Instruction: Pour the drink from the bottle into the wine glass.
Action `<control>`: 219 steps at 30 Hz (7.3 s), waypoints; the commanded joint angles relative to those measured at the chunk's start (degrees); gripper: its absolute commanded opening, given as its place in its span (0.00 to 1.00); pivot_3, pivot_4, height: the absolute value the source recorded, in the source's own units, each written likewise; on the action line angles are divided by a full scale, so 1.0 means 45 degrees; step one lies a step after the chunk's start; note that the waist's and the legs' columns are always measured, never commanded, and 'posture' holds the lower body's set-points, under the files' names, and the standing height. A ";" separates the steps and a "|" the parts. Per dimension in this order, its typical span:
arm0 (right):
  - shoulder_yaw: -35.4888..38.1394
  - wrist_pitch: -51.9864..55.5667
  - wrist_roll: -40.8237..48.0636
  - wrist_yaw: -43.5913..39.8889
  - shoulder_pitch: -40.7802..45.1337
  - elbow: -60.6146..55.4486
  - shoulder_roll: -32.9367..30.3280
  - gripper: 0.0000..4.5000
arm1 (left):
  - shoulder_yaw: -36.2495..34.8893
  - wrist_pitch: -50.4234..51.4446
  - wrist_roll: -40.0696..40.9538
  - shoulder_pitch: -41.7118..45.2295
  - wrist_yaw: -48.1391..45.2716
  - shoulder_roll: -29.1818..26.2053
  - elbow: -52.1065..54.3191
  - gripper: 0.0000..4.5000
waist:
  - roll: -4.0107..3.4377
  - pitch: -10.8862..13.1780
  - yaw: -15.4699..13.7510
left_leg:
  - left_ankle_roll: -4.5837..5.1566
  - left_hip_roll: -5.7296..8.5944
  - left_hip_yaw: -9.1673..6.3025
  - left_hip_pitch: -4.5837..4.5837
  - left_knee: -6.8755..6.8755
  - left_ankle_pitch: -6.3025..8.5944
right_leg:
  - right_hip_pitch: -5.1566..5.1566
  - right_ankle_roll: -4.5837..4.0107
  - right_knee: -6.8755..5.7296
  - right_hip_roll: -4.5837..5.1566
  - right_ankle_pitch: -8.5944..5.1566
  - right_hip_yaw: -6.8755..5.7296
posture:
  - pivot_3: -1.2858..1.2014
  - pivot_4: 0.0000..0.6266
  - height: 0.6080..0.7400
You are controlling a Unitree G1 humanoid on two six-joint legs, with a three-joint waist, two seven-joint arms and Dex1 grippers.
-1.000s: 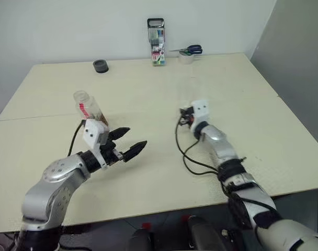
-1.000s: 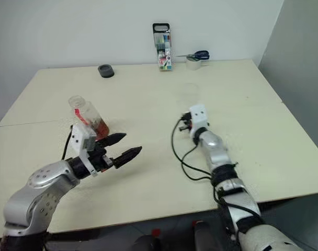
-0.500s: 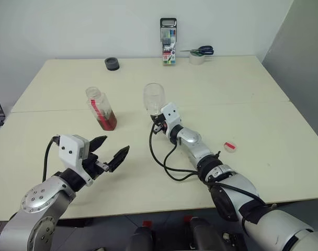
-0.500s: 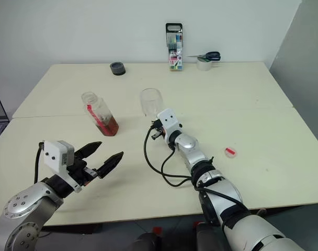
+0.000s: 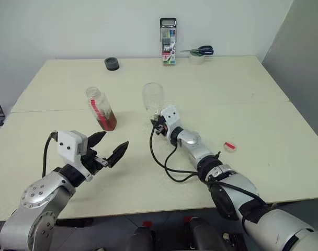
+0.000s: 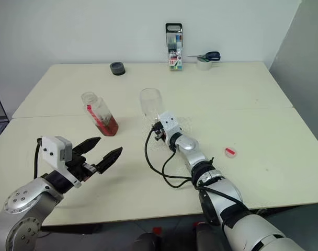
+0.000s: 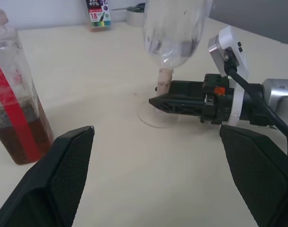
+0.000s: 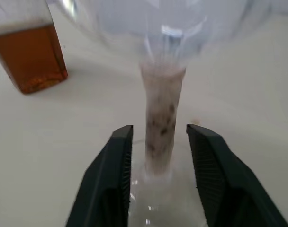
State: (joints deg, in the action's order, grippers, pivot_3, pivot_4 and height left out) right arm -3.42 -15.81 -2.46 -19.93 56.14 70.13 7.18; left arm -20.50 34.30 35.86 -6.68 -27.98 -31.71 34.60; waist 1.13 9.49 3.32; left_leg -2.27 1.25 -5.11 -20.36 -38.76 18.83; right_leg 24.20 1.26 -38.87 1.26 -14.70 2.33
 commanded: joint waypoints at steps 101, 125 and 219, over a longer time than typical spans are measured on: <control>-0.0039 1.1612 0.7195 -0.0345 -0.6675 -2.3647 -0.6255 1.00 | 0.5554 -1.1848 -0.9620 1.4920 -0.2067 -0.0799 -1.7566 0.37 | 0.0026 0.0029 -0.0331 | -0.0022 0.0036 -0.0112 -0.0121 -0.0029 -0.0015 | 0.0042 0.0015 0.0030 0.0007 -0.0007 -0.0135 | 0.52 0.24 1.00; -0.0097 1.1426 0.6957 -0.0321 -0.6704 -2.3463 -0.5884 1.00 | 0.7553 -1.4693 -1.3631 1.6762 0.0235 -0.1991 -1.9134 0.37 | 0.0027 0.0030 -0.0331 | -0.0020 0.0041 -0.0108 -0.0122 -0.0032 -0.0014 | 0.0050 0.0017 0.0008 0.0005 -0.0008 -0.0140 | 0.52 0.24 1.00; -0.0243 1.0958 0.6517 -0.0565 -0.7289 -2.3266 -0.5864 1.00 | 0.8960 -1.6444 -1.5198 1.8903 0.1175 -0.2313 -2.1538 0.37 | 0.0028 0.0029 -0.0305 | -0.0015 0.0065 -0.0095 -0.0121 -0.0051 -0.0017 | 0.0054 0.0025 -0.0025 -0.0013 -0.0013 -0.0142 | 0.52 0.24 1.00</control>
State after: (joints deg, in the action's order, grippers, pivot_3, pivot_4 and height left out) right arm -5.31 34.57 27.00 -22.40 23.20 -33.35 -19.15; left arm 22.48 -40.33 -35.99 77.74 -21.43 -42.06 -63.43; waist 1.25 9.62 1.95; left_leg -2.34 1.54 -5.54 -20.90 -39.00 18.76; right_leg 24.45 1.38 -38.98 1.21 -14.76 1.69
